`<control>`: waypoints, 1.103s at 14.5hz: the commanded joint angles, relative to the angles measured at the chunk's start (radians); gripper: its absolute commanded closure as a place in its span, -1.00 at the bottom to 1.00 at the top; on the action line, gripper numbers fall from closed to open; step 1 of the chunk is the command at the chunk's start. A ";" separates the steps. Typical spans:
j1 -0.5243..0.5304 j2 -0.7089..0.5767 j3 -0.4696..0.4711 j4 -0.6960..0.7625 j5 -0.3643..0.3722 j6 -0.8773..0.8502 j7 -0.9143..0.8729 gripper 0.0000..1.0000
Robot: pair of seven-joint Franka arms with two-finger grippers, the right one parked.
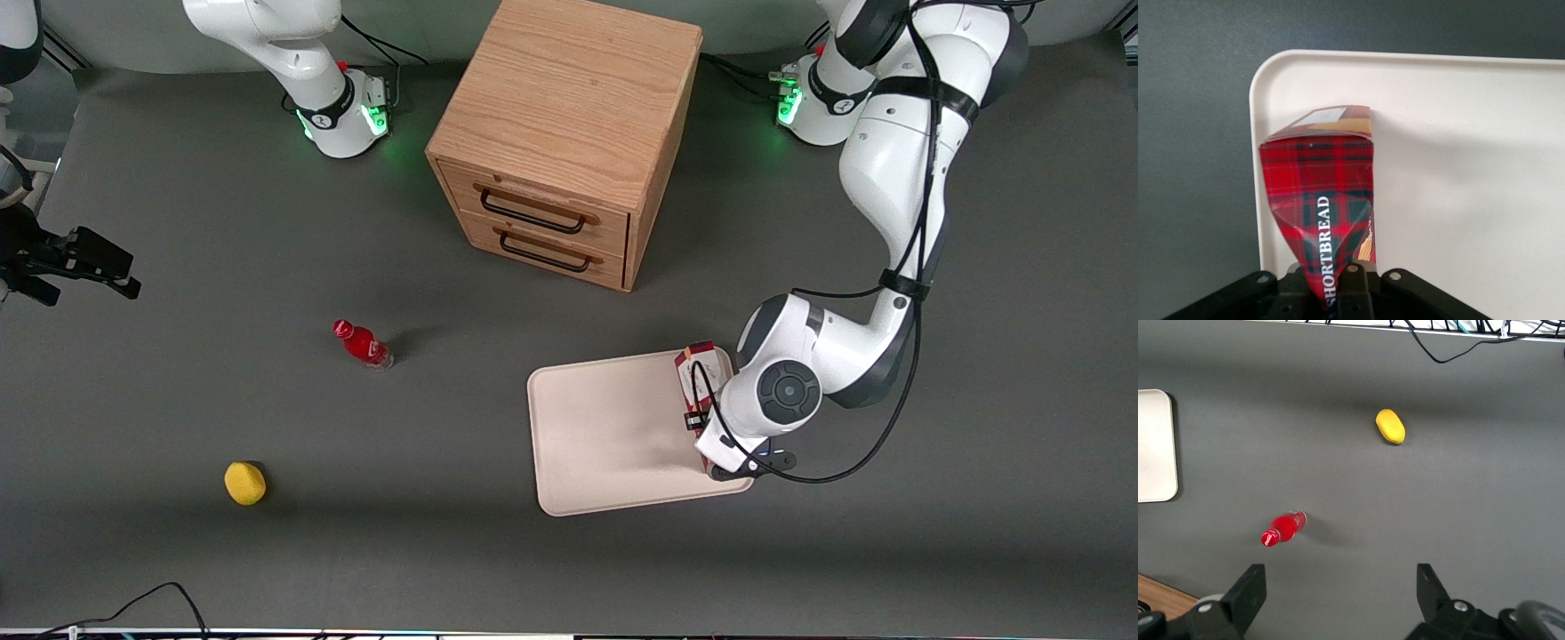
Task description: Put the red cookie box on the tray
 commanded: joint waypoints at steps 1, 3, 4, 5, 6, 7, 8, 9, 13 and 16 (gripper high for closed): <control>-0.011 0.002 0.008 0.025 -0.010 -0.006 -0.007 0.25; -0.012 0.002 0.008 0.023 -0.005 -0.006 -0.007 -0.99; -0.014 0.002 0.010 0.023 -0.004 -0.006 -0.010 -1.00; -0.012 0.000 0.008 0.023 -0.002 -0.006 -0.013 -1.00; -0.012 -0.007 0.010 0.025 -0.001 -0.016 -0.013 -1.00; -0.011 -0.029 0.012 0.026 0.005 -0.032 -0.015 -1.00; -0.006 -0.062 0.013 0.026 0.012 -0.053 -0.013 -1.00; 0.006 -0.107 0.013 0.026 0.015 -0.117 -0.010 -1.00; 0.093 -0.312 0.016 0.011 0.012 -0.295 0.176 -1.00; 0.193 -0.412 0.015 0.005 -0.001 -0.397 0.415 -1.00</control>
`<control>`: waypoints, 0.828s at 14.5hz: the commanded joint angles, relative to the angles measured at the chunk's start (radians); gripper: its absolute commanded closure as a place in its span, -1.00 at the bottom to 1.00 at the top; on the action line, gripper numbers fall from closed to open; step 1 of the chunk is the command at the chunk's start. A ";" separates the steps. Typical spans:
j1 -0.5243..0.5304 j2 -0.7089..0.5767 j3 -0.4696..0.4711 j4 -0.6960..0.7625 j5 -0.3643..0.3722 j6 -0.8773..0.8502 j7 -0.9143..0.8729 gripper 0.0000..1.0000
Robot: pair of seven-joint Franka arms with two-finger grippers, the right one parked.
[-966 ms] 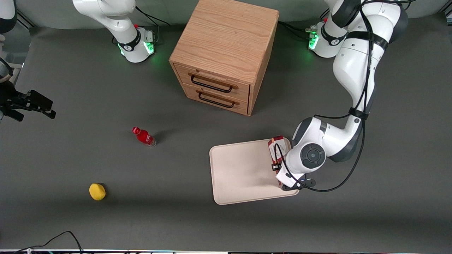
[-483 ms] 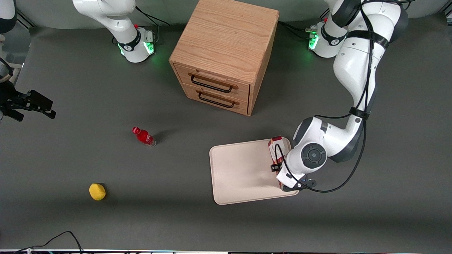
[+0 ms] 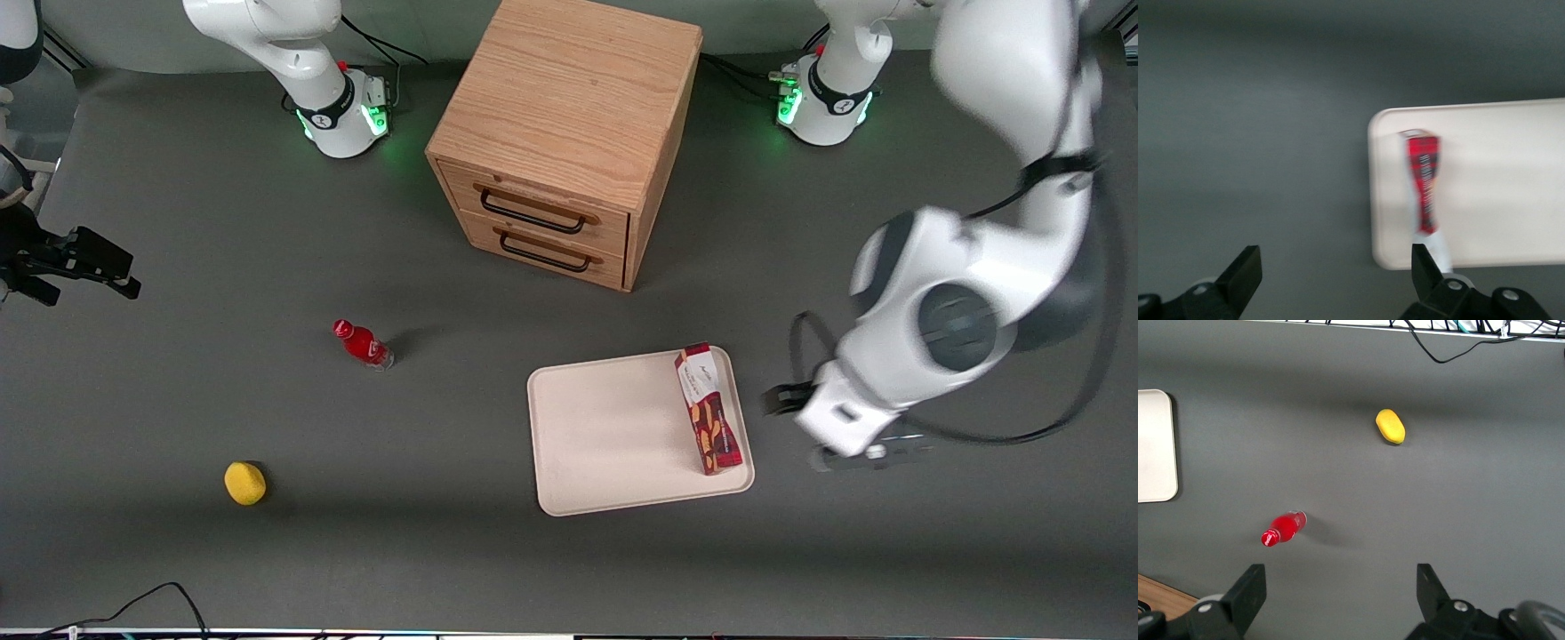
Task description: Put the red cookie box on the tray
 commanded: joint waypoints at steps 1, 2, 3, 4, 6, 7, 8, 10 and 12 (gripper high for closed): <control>0.093 -0.103 -0.003 -0.059 -0.013 -0.081 0.218 -1.00; 0.121 -0.139 -0.003 -0.068 -0.019 -0.119 0.284 -1.00; 0.148 -0.175 -0.003 -0.076 -0.030 -0.164 0.335 -1.00; 0.168 -0.212 -0.003 -0.090 -0.033 -0.198 0.365 -1.00; 0.196 -0.313 -0.001 -0.163 -0.034 -0.215 0.392 -1.00; 0.207 -0.379 -0.003 -0.226 -0.036 -0.215 0.417 -1.00; 0.215 -0.447 -0.001 -0.289 -0.036 -0.212 0.434 -1.00; 0.224 -0.521 0.000 -0.335 -0.044 -0.259 0.496 -1.00; 0.216 -0.516 -0.001 -0.300 -0.044 -0.291 0.524 -1.00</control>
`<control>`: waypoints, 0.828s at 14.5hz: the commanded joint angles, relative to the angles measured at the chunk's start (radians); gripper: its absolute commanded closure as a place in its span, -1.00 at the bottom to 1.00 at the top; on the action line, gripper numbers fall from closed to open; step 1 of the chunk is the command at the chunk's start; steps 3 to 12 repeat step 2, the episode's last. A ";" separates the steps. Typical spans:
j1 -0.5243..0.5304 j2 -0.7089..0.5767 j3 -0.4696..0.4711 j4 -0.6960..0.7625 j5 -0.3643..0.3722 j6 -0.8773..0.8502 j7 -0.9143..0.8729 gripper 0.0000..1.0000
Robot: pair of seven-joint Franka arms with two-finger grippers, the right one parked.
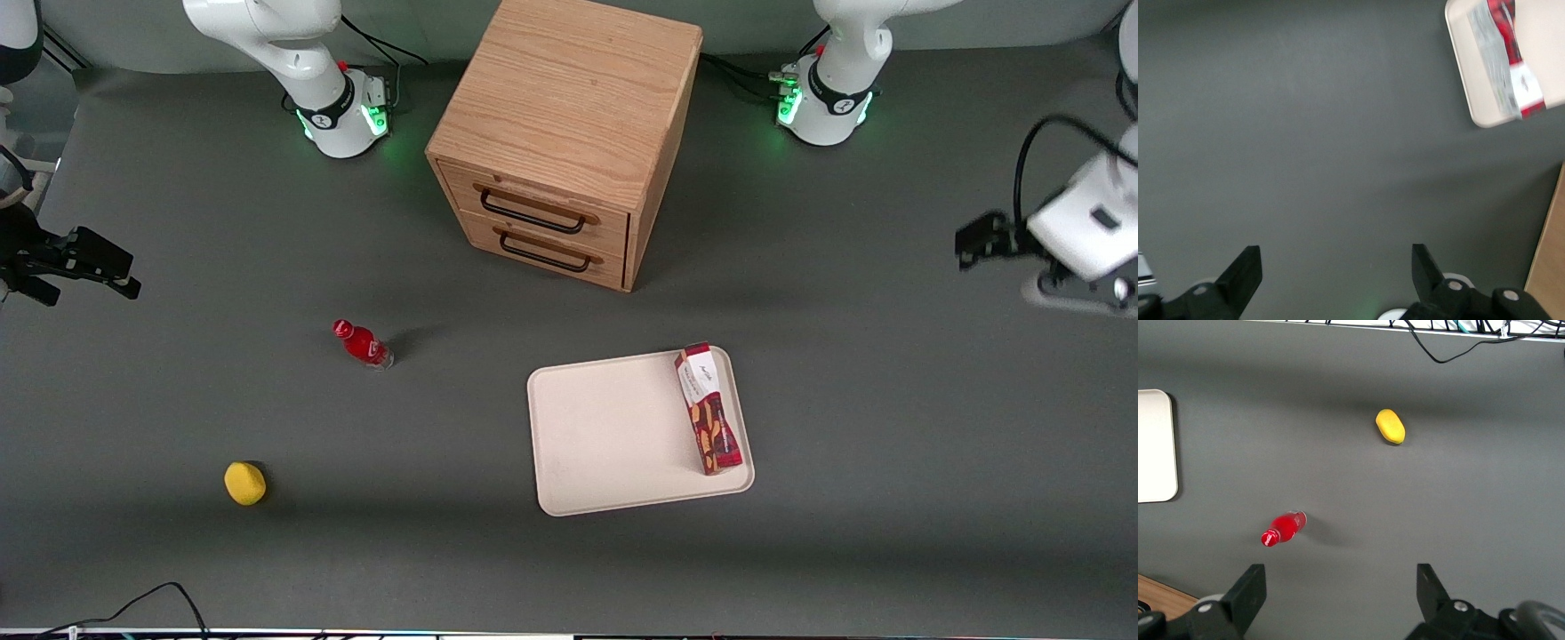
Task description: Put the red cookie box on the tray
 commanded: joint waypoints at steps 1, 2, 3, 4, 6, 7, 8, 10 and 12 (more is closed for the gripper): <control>0.012 -0.041 -0.004 -0.024 -0.017 -0.023 0.052 -1.00; 0.017 -0.030 -0.001 -0.006 -0.027 -0.032 0.053 -1.00; 0.017 -0.030 -0.001 -0.006 -0.027 -0.032 0.053 -1.00; 0.017 -0.030 -0.001 -0.006 -0.027 -0.032 0.053 -1.00; 0.017 -0.030 -0.001 -0.006 -0.027 -0.032 0.053 -1.00; 0.017 -0.030 -0.001 -0.006 -0.027 -0.032 0.053 -1.00; 0.017 -0.030 -0.001 -0.006 -0.027 -0.032 0.053 -1.00; 0.017 -0.030 -0.001 -0.006 -0.027 -0.032 0.053 -1.00; 0.017 -0.030 -0.001 -0.006 -0.027 -0.032 0.053 -1.00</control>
